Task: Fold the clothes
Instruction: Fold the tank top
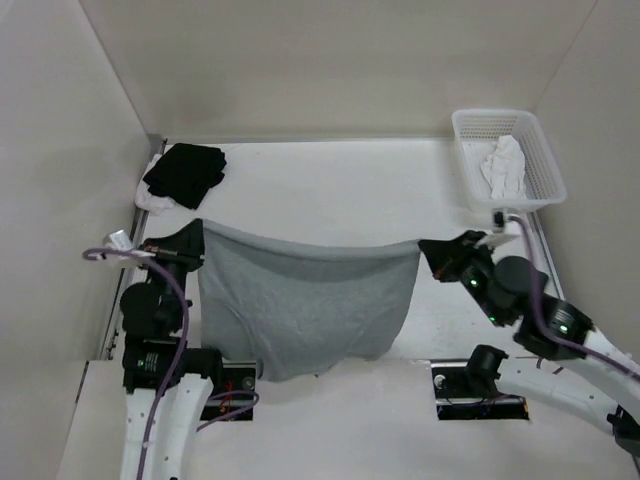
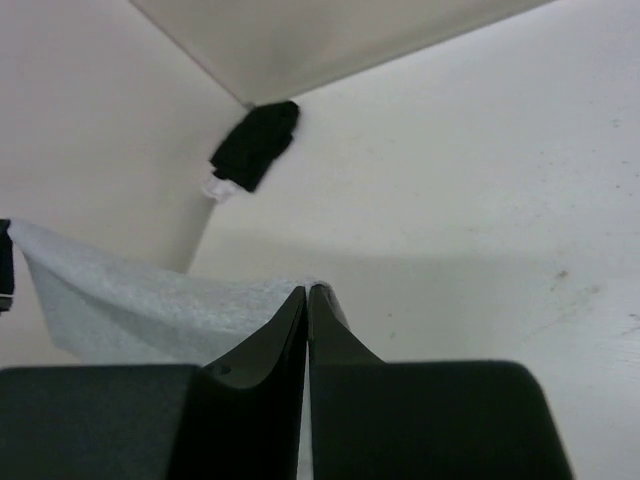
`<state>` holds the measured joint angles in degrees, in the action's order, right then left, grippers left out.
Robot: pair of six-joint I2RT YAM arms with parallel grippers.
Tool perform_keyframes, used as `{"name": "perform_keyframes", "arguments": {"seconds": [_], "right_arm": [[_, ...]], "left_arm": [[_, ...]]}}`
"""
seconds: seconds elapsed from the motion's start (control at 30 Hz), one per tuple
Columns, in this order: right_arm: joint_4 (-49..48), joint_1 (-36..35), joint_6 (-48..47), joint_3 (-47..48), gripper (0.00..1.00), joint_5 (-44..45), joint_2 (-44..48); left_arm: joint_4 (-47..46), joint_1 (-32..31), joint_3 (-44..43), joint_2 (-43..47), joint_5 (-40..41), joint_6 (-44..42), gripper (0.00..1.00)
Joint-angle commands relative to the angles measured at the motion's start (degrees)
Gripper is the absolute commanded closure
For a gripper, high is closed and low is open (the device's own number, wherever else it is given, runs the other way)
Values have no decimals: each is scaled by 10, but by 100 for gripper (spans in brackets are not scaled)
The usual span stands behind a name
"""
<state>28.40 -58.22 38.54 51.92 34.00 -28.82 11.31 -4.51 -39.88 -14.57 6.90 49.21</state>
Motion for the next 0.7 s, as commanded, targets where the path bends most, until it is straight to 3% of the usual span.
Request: {"name": "perform_keyframes", "arguments": {"seconds": [0.0, 0.17, 0.3, 0.4, 0.53, 0.67], "right_arm": [[-72, 69, -43, -36, 96, -45, -92], [-259, 281, -38, -60, 96, -249, -297], [-338, 354, -29, 0, 96, -305, -483], [-348, 395, -29, 66, 96, -319, -581], [-346, 438, -21, 148, 96, -339, -661], [-332, 453, -20, 188, 96, -357, -683]], "left_arm": [[7, 10, 71, -67, 9, -15, 98], [-158, 21, 143, -253, 18, 3, 98], [-325, 15, 117, -479, 30, 29, 98], [-386, 18, 49, -622, 23, 42, 98], [-407, 35, -35, -717, 10, 56, 98], [-406, 35, -60, -724, -6, 54, 98]]}}
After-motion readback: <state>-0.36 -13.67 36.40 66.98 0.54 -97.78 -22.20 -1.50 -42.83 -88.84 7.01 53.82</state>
